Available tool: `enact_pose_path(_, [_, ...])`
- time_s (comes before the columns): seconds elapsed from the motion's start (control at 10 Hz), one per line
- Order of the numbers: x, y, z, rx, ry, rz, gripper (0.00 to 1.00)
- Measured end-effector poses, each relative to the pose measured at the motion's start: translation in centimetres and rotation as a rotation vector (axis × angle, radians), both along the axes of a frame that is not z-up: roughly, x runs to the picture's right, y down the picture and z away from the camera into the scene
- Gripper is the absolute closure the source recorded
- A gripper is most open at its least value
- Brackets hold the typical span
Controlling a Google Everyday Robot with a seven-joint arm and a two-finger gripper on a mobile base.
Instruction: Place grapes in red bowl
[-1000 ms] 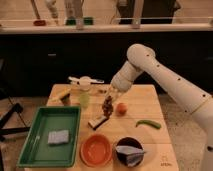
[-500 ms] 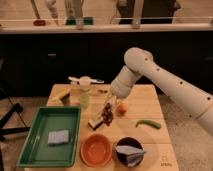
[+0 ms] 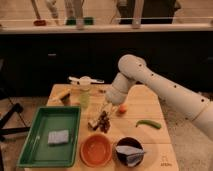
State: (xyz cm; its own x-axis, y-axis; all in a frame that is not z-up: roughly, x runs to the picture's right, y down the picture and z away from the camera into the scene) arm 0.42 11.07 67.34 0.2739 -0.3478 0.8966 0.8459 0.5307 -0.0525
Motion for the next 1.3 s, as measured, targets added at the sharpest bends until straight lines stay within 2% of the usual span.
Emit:
enact_pose_path(0.8, [0.0, 0.2, 0.1, -0.008, -0.001, -0.005, 1.0])
enact_pose_path(1.0, [-0.9, 1.8, 0.1, -0.035, -0.01, -0.031, 1.0])
enact_pose_path(1.3, [-2.5, 3.7, -1.1, -0.046, -0.042, -0.059, 1.0])
